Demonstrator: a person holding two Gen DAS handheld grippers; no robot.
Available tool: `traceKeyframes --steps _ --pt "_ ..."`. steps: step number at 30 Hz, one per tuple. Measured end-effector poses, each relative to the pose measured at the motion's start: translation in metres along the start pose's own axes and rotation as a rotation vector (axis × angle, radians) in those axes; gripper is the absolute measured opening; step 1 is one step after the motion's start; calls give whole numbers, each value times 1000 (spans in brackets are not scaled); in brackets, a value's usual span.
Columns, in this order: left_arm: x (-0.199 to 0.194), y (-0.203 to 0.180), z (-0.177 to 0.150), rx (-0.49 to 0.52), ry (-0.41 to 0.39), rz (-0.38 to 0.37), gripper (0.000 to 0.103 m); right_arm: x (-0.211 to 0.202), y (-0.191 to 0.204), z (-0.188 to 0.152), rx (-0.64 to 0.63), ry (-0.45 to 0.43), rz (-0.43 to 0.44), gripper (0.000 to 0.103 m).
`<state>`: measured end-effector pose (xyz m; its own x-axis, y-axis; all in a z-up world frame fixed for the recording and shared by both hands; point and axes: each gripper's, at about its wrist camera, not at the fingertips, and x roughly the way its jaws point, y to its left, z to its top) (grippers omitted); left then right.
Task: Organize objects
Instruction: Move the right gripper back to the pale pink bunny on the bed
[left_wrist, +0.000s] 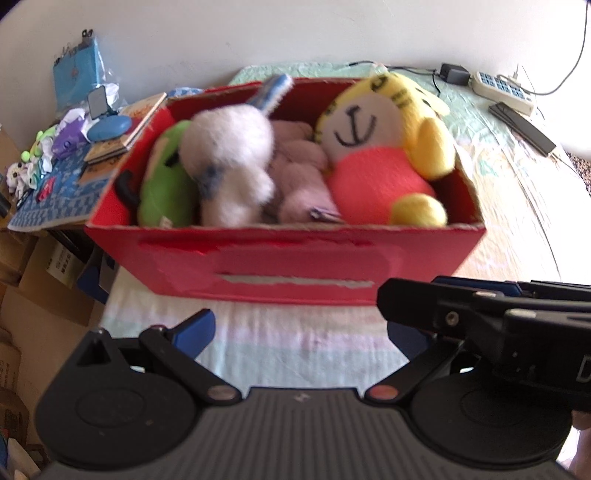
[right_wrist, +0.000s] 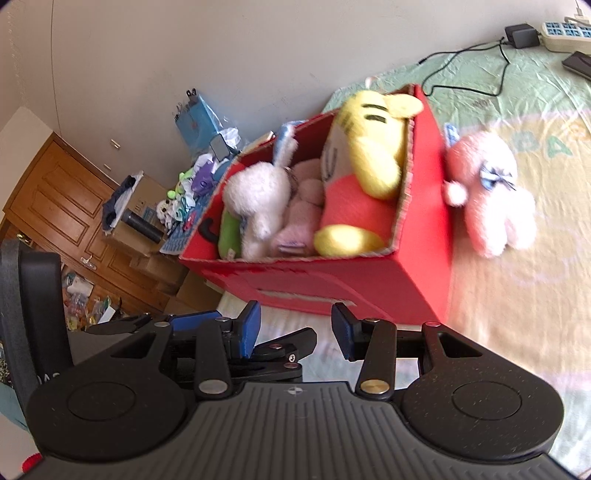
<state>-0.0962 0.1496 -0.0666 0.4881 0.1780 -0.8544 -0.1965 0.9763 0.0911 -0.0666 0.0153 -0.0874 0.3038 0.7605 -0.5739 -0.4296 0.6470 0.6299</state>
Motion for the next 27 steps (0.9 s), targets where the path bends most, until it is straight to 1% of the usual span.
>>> traceKeyframes --steps 6,15,22,27 --pt "7 -30 -5 31 21 -6 100 -8 -21 -5 16 24 -16 47" --pt "17 -69 -7 92 49 -26 100 -26 -54 -10 70 24 -54 47" --pt "27 -96 -9 138 69 -53 99 -38 -82 -11 117 19 -89 47" --pt "32 -114 -14 155 69 -90 99 -46 -99 -13 148 8 -107 48"
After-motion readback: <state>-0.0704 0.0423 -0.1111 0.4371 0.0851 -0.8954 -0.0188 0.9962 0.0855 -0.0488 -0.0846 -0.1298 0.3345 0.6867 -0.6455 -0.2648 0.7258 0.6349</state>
